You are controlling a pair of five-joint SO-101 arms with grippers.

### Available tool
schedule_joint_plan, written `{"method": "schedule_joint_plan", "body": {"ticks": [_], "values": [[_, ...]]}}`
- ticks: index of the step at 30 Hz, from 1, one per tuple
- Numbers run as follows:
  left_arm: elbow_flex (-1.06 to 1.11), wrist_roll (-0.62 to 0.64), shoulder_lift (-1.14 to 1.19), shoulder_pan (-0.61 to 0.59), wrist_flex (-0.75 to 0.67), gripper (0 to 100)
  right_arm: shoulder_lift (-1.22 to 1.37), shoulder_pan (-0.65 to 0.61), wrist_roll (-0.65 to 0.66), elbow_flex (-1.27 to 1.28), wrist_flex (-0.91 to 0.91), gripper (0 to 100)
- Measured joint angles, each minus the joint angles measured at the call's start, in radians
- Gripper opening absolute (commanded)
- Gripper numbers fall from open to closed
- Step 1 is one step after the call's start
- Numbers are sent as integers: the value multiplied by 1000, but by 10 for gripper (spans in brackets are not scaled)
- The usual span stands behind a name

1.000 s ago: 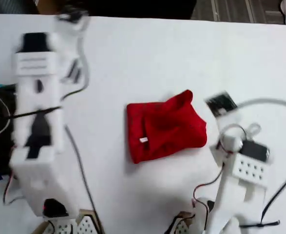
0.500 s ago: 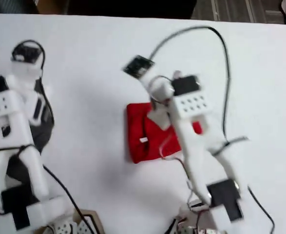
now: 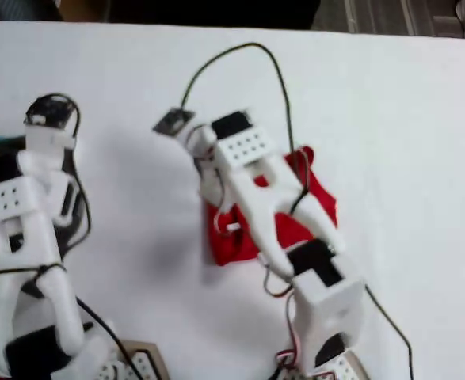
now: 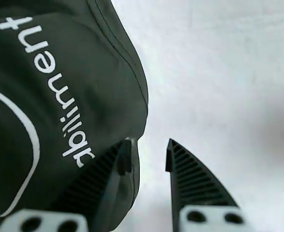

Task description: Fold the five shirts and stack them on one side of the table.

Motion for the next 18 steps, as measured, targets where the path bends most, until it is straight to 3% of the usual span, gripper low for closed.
{"method": "schedule_joint_plan", "body": {"ticks": [11,18], "values": [[0,0,0,0,-3,139,15,261,6,-2,61,144],[3,0,-2,0,-3,139,-75,253,5,-3,112,144]]}}
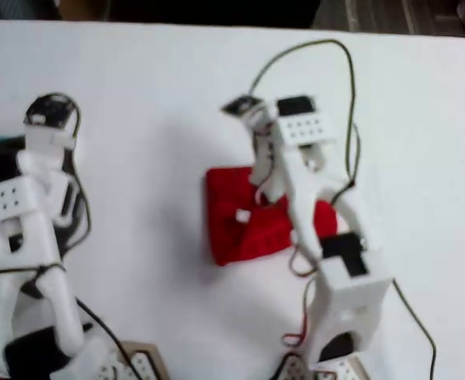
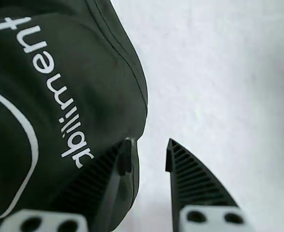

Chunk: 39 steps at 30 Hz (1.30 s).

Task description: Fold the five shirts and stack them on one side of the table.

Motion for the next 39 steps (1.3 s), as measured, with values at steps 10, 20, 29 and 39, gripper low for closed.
{"method": "schedule_joint_plan", "body": {"ticks": [10,20,29,39], "values": [[3,9,0,14,0,139,-94,-201,6,0,-87,144],[3,15,0,12,0,139,77,-244,6,0,-124,144],[3,15,0,12,0,139,110,-121,6,48,-124,111],[3,15,0,12,0,139,-144,77,86,348,-132,112]]}}
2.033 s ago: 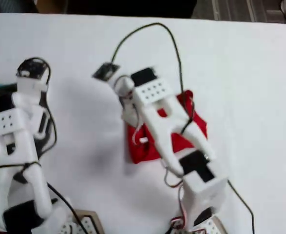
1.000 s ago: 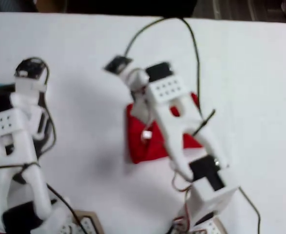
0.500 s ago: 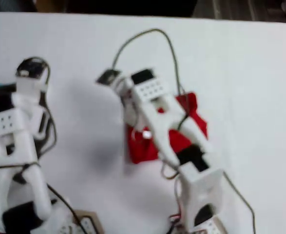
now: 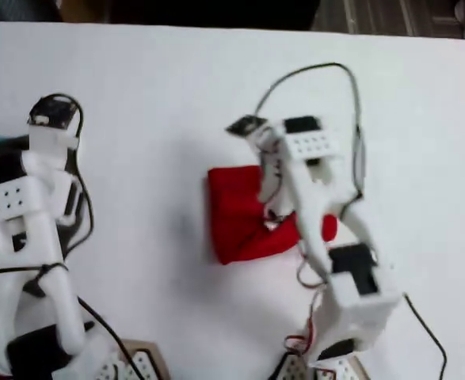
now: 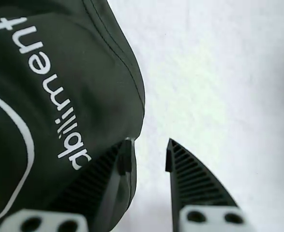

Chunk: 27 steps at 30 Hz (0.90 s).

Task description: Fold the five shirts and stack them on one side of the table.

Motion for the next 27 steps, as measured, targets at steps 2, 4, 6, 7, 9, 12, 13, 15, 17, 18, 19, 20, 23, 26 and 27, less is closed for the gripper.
{"method": "schedule_joint_plan", "body": {"ticks": [2,4,6,7,9,12,13,15,17,18,19,20,23,26,27], "values": [[0,0,0,0,0,139,-98,18,5,75,0,112],[0,0,0,0,0,139,-193,29,8,157,0,112],[0,0,0,9,0,139,-282,29,8,227,3,112],[0,0,0,20,0,139,-324,29,8,250,6,112],[0,0,0,35,0,139,-404,29,9,255,-6,112],[0,0,0,49,0,139,-491,29,11,255,-77,113],[0,0,0,55,0,139,-500,29,5,252,-109,113],[0,0,0,71,0,139,-500,29,-31,249,-172,113],[0,0,0,89,0,139,-470,29,-60,250,-201,113],[0,0,0,100,0,139,-442,29,-63,259,-206,113],[0,0,0,109,0,139,-408,29,-63,269,-204,113],[0,0,0,115,0,139,-379,29,-63,275,-204,113],[0,0,0,117,0,139,-316,54,-61,278,-204,113],[0,0,0,117,0,139,-265,80,-61,278,-196,113],[0,0,0,117,0,139,-258,91,-61,278,-181,113]]}}
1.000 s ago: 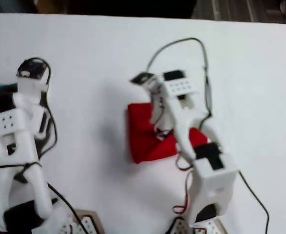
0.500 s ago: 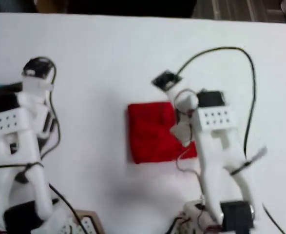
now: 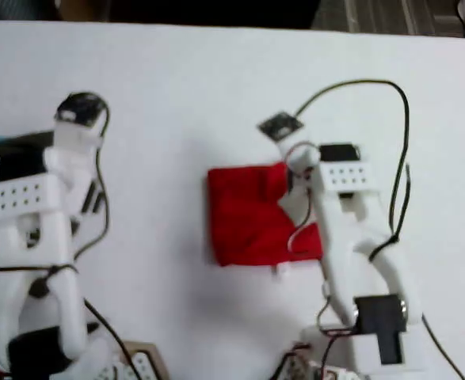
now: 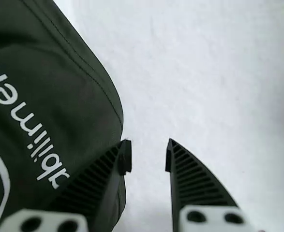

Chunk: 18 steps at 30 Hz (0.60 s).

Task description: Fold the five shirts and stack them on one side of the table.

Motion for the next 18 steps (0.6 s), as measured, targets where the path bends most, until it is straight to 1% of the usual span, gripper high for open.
{"method": "schedule_joint_plan", "body": {"ticks": [5,8,14,18], "values": [[0,0,0,0,0,139,-21,46,0,-49,81,113],[0,0,0,0,0,139,-60,43,0,-103,80,113],[0,0,0,0,0,139,-55,-89,-12,-126,-17,113],[0,0,0,0,0,139,43,-149,-55,-132,-71,113]]}}
